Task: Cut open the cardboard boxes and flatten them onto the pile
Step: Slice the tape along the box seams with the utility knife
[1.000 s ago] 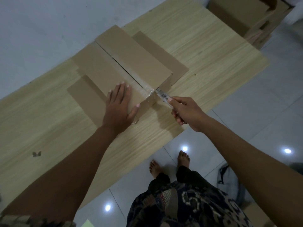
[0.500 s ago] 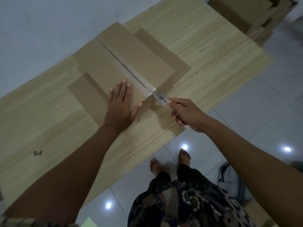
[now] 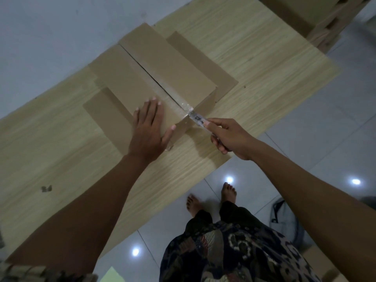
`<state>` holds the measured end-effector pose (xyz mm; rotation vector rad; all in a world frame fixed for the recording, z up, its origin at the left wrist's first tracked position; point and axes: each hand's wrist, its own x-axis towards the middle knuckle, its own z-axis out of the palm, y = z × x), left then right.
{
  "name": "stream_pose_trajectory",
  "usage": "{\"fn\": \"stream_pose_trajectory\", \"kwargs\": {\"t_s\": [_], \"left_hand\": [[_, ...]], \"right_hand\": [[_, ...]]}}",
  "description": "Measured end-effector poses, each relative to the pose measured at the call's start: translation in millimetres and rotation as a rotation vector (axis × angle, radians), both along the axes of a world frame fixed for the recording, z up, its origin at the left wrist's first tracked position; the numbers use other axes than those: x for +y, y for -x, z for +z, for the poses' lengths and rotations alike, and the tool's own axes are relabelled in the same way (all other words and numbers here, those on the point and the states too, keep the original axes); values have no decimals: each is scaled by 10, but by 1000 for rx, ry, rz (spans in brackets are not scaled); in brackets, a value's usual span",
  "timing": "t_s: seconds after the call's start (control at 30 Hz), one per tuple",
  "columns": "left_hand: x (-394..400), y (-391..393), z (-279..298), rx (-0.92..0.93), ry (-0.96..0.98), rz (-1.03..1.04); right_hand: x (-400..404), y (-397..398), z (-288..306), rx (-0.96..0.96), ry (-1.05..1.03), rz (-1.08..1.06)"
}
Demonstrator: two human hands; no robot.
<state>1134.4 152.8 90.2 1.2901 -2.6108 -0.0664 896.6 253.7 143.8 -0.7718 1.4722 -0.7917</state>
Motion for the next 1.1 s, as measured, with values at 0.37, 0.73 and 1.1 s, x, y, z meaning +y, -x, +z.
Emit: {"fn": "stream_pose_trajectory", "kwargs": {"t_s": [0.37, 0.73, 1.1], "left_hand": [[-14, -25, 21, -18, 15, -24], [55, 9, 23, -16, -26, 26], [-26, -200, 231, -63, -34, -72]], "right_hand": [[83, -15, -32, -83, -30, -60], [144, 0, -17, -30, 7, -69], [510, 46, 19, -101, 14, -43]]}}
